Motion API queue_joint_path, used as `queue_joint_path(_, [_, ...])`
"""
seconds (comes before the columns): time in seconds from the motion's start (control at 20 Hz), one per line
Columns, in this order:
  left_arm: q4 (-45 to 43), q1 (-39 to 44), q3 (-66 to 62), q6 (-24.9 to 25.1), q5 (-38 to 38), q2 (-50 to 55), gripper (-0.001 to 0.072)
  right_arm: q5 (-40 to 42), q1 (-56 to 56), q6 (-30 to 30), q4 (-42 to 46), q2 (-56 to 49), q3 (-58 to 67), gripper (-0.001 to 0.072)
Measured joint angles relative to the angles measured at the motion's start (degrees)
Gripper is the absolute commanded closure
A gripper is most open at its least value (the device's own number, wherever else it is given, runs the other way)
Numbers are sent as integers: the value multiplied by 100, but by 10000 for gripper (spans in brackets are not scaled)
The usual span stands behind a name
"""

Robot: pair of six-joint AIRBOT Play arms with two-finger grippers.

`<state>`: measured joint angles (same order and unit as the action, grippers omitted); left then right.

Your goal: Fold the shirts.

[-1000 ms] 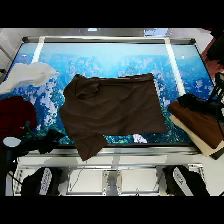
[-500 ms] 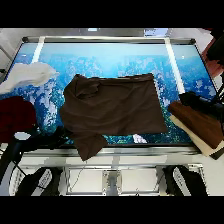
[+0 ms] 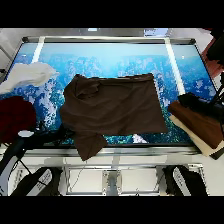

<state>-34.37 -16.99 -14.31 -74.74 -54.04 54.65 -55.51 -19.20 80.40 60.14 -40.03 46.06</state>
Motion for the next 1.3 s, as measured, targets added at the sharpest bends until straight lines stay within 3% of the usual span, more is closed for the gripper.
queue_joint_path(0.05, [28, 15, -7, 50, -2, 17, 288, -35, 0, 24, 22, 0, 0, 335])
queue_joint_path(0.1, [50, 24, -44, 109, -22, 28, 191, -63, 0, 42, 50, 0, 0, 335])
queue_joint_path(0.4, [-210, -39, -1180, 321, -929, 44, 194, -208, 0, 87, 170, 0, 0, 335])
queue_joint_path(0.75, [-1941, -621, -1403, -326, -1523, -50, 198, -468, 0, 131, 337, 0, 0, 335])
queue_joint_path(1.3, [-1239, -756, -525, 352, -837, 50, 229, -540, 0, 271, 81, 0, 0, 335])
